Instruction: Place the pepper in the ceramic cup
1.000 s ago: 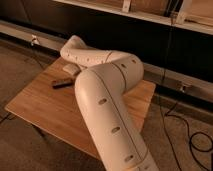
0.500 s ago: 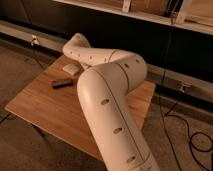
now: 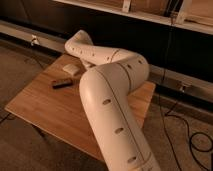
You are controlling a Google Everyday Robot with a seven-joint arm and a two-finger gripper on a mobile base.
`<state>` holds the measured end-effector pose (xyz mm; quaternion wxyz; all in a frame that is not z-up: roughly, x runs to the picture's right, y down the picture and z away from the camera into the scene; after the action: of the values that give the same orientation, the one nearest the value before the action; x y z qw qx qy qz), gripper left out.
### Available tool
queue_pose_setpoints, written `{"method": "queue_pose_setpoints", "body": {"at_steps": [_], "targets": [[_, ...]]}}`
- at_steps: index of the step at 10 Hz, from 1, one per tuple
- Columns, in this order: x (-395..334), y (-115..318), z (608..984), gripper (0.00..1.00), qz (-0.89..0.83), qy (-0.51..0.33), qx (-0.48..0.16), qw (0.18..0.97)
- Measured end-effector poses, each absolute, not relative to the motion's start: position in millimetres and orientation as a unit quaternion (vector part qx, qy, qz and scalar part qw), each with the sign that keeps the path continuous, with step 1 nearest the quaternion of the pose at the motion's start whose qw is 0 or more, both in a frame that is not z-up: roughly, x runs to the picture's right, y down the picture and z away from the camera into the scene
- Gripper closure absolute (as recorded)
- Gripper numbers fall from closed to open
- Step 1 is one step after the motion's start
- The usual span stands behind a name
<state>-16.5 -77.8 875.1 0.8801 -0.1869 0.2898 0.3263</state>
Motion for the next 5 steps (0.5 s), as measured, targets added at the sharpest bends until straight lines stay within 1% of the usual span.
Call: {"method": "queue_pose_setpoints", "body": {"at_steps": [2,3,5], "targets": [[-14.0,-78.4,874.7,0.24,0.315,0.293,-0.192,0.882],[-12.6,-78.5,875.0,0.20,0.311,0.295,-0.195,0.882],[-10.3,-78.1,876.7,0.20,0.306,0.299,-0.198,0.882]]}}
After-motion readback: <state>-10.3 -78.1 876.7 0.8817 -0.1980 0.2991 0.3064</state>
